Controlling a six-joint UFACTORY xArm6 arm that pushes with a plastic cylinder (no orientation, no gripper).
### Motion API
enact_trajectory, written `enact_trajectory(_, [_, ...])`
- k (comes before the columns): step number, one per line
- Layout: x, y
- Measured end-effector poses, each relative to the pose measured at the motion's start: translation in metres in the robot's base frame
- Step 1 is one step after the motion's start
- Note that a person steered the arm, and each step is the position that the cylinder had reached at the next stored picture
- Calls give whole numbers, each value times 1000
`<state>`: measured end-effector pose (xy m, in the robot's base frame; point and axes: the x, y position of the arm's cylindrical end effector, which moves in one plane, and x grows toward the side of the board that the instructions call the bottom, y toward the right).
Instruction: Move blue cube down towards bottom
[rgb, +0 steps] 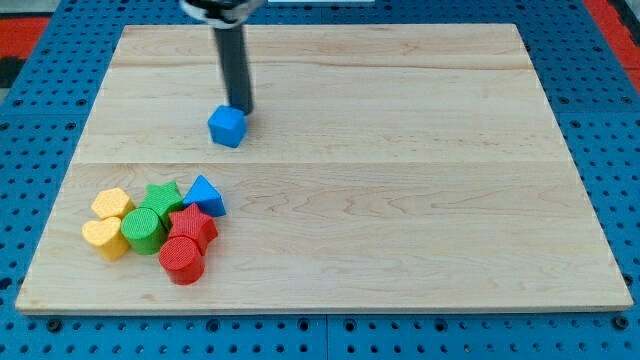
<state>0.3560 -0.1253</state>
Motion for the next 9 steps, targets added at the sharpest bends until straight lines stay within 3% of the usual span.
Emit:
enact_trajectory(2, [10, 43])
enact_trajectory(3, [13, 36])
enact_trajectory(4, [-13, -6])
enact_trajectory(5, [-8, -49])
enact_trajectory(6, [24, -48])
enact_trajectory(7, [22, -6])
enact_trajectory(9, [55, 17])
